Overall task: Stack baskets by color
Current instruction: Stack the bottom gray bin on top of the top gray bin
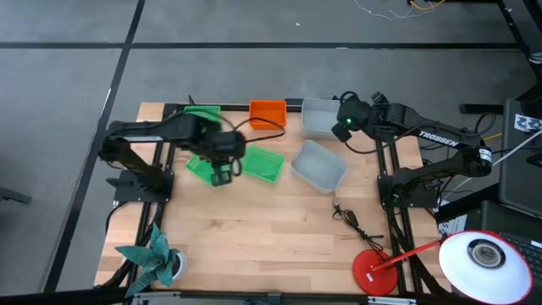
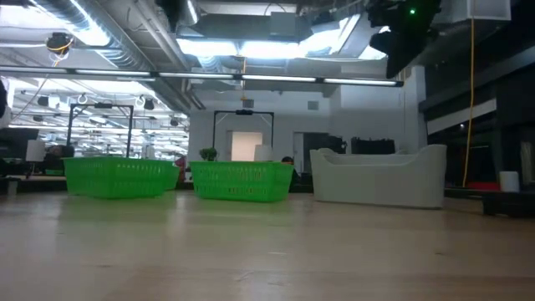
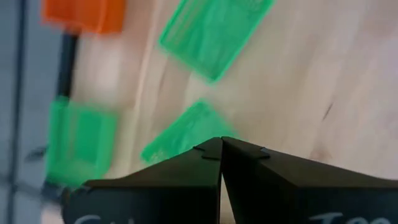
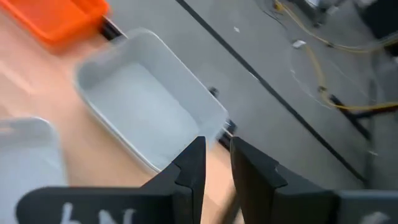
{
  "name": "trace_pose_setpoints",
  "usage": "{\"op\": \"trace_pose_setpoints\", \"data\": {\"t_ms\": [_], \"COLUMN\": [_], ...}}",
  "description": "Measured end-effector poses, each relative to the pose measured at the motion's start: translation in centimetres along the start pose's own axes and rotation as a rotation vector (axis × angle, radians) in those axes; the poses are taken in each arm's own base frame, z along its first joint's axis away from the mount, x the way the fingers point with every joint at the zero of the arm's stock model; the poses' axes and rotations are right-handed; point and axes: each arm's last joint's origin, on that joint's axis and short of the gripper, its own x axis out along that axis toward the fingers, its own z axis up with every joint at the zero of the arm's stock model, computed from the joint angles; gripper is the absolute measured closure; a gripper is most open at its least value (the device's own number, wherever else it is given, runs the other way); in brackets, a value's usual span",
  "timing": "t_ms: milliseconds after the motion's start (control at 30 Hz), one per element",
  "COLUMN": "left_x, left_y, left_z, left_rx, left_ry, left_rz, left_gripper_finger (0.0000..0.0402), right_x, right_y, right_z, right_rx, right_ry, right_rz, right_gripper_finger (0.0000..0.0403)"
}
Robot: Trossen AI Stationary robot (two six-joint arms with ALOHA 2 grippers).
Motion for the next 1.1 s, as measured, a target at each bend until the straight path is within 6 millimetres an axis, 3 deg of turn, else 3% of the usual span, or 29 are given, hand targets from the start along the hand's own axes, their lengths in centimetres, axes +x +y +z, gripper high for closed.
{"op": "trace_pose_setpoints", "data": {"t_ms": [167,333,633,867,1100], "left_x": [-0.9,0.1,4.9,9.4,12.7], "left_y": [-0.4,-0.4,-1.2,-1.3,-1.0], "left_z": [-3.6,-8.1,-14.7,-18.0,-20.2], "left_rx": [-0.068,-0.173,-0.32,-0.411,-0.44], "left_ry": [0.0,-0.039,-0.29,-0.569,-0.695], "left_rz": [0.061,0.121,0.005,0.009,-0.015], "left_gripper_finger": [0.0402,0.0402,0.0402,0.0402,0.0402], "right_x": [0.0,0.0,1.1,3.0,4.2], "right_y": [0.5,1.0,2.3,4.2,5.4], "right_z": [0.8,1.0,1.2,1.5,1.5], "right_rx": [0.031,0.039,0.013,-0.036,-0.09], "right_ry": [-0.046,-0.034,0.01,0.067,0.11], "right_rz": [0.119,0.256,0.286,0.274,0.271], "right_gripper_finger": [0.0324,0.0324,0.0324,0.0324,0.0324]}}
